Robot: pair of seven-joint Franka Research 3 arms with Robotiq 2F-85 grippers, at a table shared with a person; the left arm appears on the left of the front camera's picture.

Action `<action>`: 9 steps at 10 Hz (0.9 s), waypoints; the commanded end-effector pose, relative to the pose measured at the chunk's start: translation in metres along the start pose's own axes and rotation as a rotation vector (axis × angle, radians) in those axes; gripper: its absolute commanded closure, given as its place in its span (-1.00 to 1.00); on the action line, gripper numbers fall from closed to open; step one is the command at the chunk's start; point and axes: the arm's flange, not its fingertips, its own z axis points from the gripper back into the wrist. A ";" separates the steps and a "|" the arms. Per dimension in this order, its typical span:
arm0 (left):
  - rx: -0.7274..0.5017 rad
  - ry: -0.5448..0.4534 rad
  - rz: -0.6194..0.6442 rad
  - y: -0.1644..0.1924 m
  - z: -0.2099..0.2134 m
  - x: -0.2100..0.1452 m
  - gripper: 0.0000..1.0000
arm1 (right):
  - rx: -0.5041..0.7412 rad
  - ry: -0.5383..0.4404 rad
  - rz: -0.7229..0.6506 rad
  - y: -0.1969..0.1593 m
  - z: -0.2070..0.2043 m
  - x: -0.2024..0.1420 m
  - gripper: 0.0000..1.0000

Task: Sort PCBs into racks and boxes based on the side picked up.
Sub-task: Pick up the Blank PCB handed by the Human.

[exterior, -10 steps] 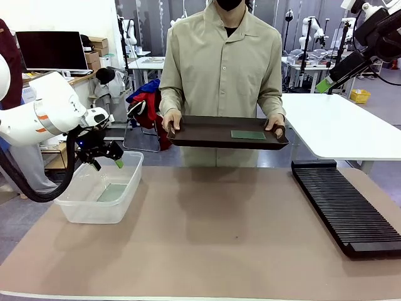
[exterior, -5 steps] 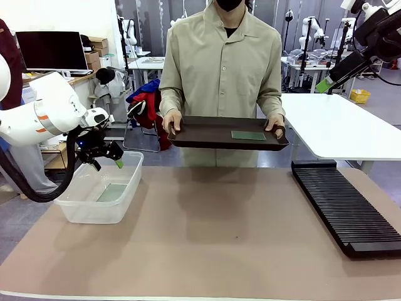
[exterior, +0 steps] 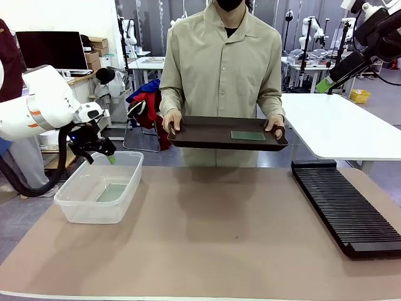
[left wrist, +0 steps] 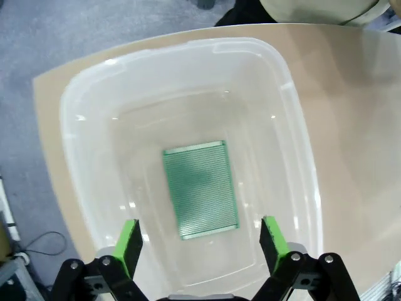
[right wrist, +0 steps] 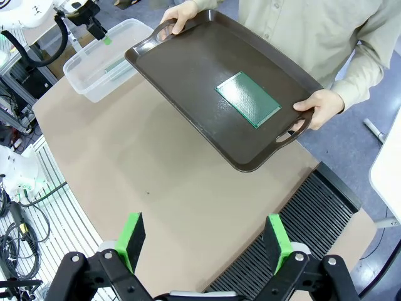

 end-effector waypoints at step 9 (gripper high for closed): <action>-0.058 -0.122 -0.418 -0.038 0.152 -0.031 -1.00 | 0.003 0.003 -0.001 0.000 -0.002 -0.001 -1.00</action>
